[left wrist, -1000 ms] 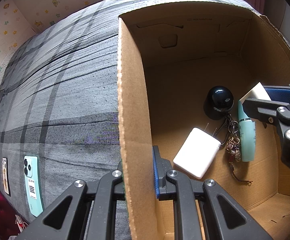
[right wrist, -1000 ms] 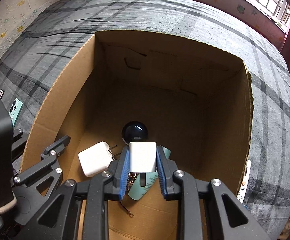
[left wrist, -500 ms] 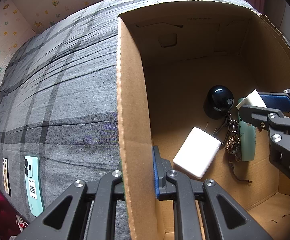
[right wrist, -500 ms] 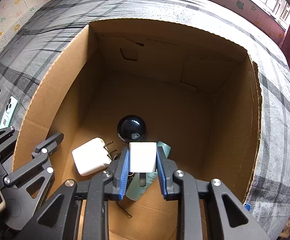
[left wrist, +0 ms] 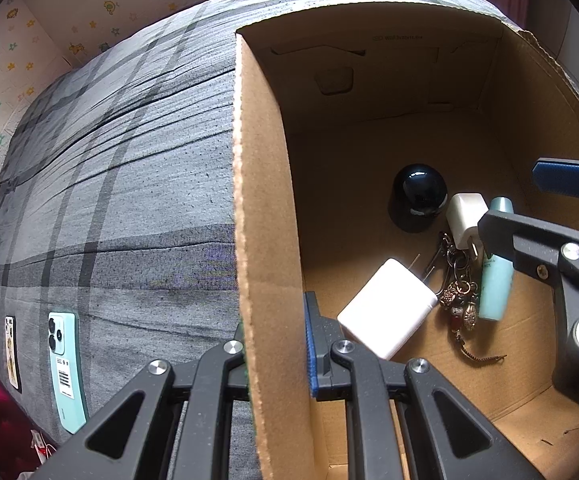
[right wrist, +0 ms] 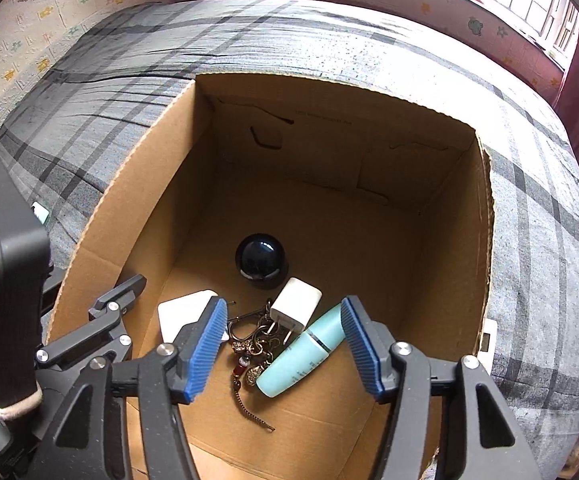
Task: Organize rigid objects
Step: 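Lower the small white charger into the box and open the right gripper, then move the right gripper back to the white remote on the bed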
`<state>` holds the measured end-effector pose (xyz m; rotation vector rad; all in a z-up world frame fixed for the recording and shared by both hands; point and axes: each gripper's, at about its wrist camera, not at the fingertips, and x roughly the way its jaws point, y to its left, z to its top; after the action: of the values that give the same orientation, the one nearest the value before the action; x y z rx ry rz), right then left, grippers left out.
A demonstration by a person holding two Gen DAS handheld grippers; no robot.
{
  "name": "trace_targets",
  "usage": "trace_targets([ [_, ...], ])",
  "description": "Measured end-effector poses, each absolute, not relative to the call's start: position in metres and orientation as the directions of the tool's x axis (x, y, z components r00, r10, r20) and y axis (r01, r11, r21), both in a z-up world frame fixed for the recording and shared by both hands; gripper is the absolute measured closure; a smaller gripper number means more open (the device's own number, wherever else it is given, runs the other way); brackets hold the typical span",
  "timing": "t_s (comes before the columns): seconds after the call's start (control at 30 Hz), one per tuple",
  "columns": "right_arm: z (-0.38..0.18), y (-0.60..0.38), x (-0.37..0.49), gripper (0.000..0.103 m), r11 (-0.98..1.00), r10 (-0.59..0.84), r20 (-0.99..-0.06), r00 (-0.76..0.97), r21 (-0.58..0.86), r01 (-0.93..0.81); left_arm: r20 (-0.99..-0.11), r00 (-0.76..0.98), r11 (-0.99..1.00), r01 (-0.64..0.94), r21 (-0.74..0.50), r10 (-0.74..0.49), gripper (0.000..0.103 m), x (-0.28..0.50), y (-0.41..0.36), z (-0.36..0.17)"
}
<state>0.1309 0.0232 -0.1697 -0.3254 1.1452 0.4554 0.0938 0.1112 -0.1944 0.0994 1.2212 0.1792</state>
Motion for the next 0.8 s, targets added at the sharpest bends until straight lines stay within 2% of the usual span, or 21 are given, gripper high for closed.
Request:
trace_targets([
  [0.1, -0.161, 0.026, 0.123, 0.015, 0.864, 0.158, -0.914, 0.374, -0.056, -0.501, -0.925, 0.33, 0.982, -0.086, 0.169, 0.188, 0.089, 0.094, 0.112, -0.195],
  [0.53, -0.133, -0.002, 0.122, 0.0, 0.897, 0.184, -0.894, 0.409, -0.017, -0.441, -0.927, 0.327, 0.982, -0.089, 0.164, 0.184, 0.089, 0.095, 0.115, -0.195],
  [0.8, -0.118, -0.022, 0.12, 0.0, 0.909, 0.212, -0.883, 0.418, 0.02, -0.417, -0.926, 0.327, 0.982, -0.088, 0.168, 0.188, 0.089, 0.095, 0.114, -0.195],
])
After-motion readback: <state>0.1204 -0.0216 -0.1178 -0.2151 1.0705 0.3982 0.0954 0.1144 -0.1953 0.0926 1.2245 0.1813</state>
